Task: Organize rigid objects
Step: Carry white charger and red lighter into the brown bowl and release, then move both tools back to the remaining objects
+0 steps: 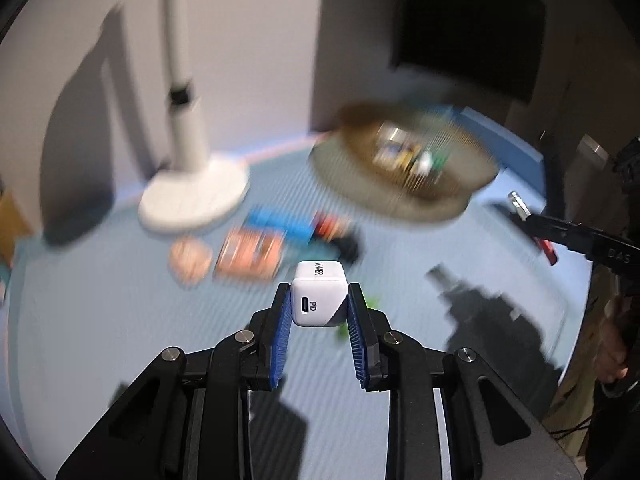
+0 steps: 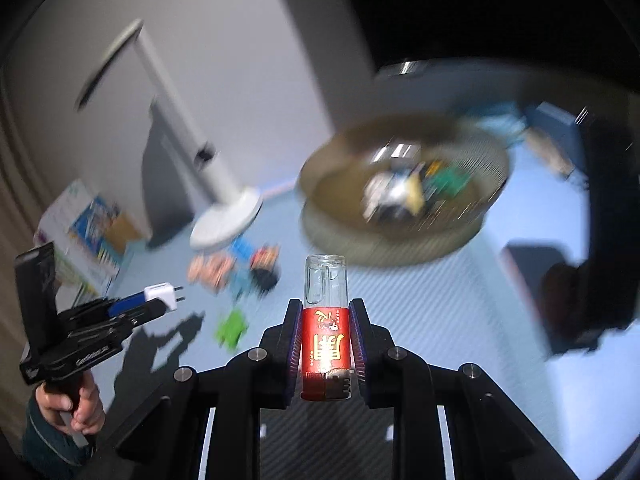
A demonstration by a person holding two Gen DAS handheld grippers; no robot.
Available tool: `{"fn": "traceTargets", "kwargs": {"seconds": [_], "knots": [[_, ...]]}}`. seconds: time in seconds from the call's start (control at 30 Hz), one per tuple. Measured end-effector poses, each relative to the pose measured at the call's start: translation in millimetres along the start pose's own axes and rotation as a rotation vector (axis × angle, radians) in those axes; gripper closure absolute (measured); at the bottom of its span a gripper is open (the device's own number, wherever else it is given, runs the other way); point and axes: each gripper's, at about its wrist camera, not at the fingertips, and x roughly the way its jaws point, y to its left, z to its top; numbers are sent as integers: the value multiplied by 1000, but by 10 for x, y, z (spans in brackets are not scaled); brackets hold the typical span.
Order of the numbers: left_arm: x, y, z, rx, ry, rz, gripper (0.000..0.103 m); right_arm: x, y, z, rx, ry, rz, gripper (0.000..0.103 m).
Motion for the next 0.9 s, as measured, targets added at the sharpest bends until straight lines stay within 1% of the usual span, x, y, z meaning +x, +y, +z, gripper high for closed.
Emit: {"fn": "traceTargets", "kwargs": {"seconds": [0.1, 0.17, 0.2, 0.23, 0.27, 0.3, 0.37, 0.43, 0.5, 0.6, 0.7, 0.77, 0.8, 0.83, 0.87, 0.9], "knots": [[65, -222, 476, 24, -66, -55, 79, -80, -170, 312, 39, -55, -41, 81], [159, -375, 763, 46, -100, -88, 79, -77, -263, 568, 62, -72, -105, 81], [253, -474, 918, 61, -109, -96, 79, -51, -287, 642, 62, -73, -129, 81], [309, -547, 977, 67, -111, -96, 79, 9, -314, 732, 60, -66, -164, 81], [435, -614, 1070, 68, -102, -107, 79, 84, -341, 788, 60, -51, -185, 81], [562, -670, 1126, 65, -85, -120, 79, 208, -383, 844, 65, -17, -205, 81], [847, -739, 1193, 50, -36, -132, 79, 408, -438, 887, 80, 41, -234, 81], [1071, -800, 1182, 39, 6, -137, 79, 611, -491, 906, 86, 101, -270, 81], [1269, -813, 1145, 25, 44, -147, 79, 708, -540, 888, 80, 129, -297, 81], [1431, -860, 1083, 20, 69, -147, 79, 846, -588, 900, 77, 163, -320, 81], [1489, -897, 1088, 26, 79, -151, 79, 943, -665, 910, 110, 186, -312, 81], [1460, -877, 1125, 7, 76, -154, 59, 924, -716, 927, 154, 172, -298, 77], [1406, -824, 1137, -12, 71, -165, 41, 888, -728, 925, 171, 165, -295, 76], [1327, -758, 1142, -34, 48, -177, 26, 815, -739, 918, 190, 146, -284, 72], [1213, -675, 1135, -59, 12, -180, 21, 773, -730, 921, 195, 132, -278, 65], [1098, -590, 1119, -80, -18, -173, 19, 702, -706, 907, 191, 111, -273, 59]]}}
